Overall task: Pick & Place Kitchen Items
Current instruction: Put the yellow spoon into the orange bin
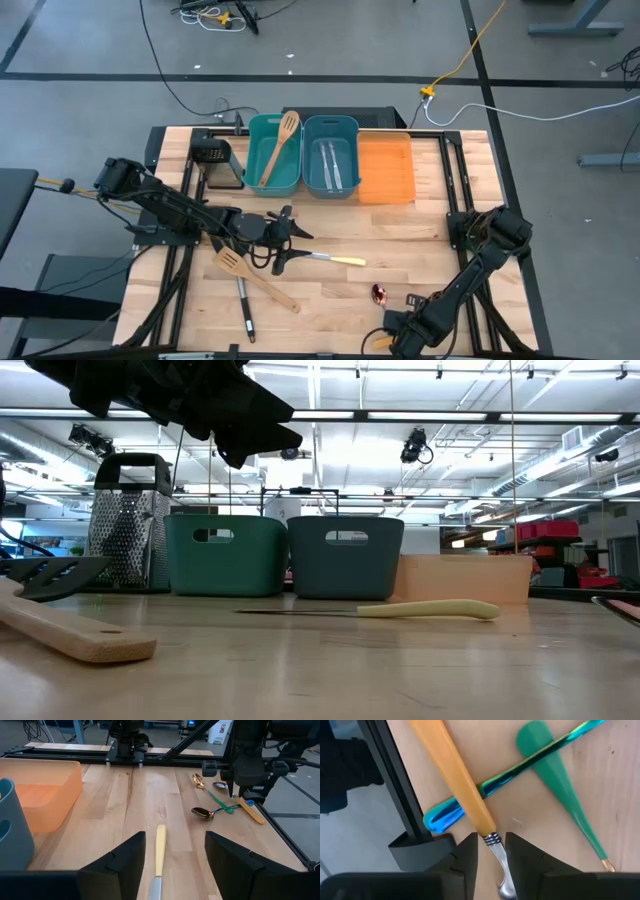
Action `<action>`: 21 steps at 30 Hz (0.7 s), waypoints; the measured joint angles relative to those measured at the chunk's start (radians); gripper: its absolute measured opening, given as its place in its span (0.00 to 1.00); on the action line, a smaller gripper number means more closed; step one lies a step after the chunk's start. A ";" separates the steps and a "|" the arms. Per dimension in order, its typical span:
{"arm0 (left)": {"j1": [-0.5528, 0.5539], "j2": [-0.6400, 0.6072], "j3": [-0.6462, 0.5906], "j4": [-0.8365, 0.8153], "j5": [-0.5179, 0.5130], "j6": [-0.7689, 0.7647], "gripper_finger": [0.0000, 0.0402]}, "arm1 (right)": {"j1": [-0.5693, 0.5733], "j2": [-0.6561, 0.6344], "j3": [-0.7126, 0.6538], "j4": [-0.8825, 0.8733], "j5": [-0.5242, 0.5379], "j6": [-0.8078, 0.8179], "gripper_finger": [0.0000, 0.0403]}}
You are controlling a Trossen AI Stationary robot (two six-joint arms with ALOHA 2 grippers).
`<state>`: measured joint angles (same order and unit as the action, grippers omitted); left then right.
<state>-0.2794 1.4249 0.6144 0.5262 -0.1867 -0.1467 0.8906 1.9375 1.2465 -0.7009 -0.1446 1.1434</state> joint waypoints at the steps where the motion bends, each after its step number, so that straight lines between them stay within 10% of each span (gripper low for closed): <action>1: 0.000 0.000 0.000 0.000 0.000 0.000 0.52 | 0.001 0.000 0.000 -0.002 -0.003 0.000 0.27; 21: 0.000 0.000 0.000 0.000 0.000 0.000 0.52 | 0.019 -0.008 -0.094 0.079 0.005 0.053 0.20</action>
<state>-0.2790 1.4247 0.6144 0.5265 -0.1867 -0.1467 0.9092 1.9297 1.1525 -0.6224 -0.1396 1.1961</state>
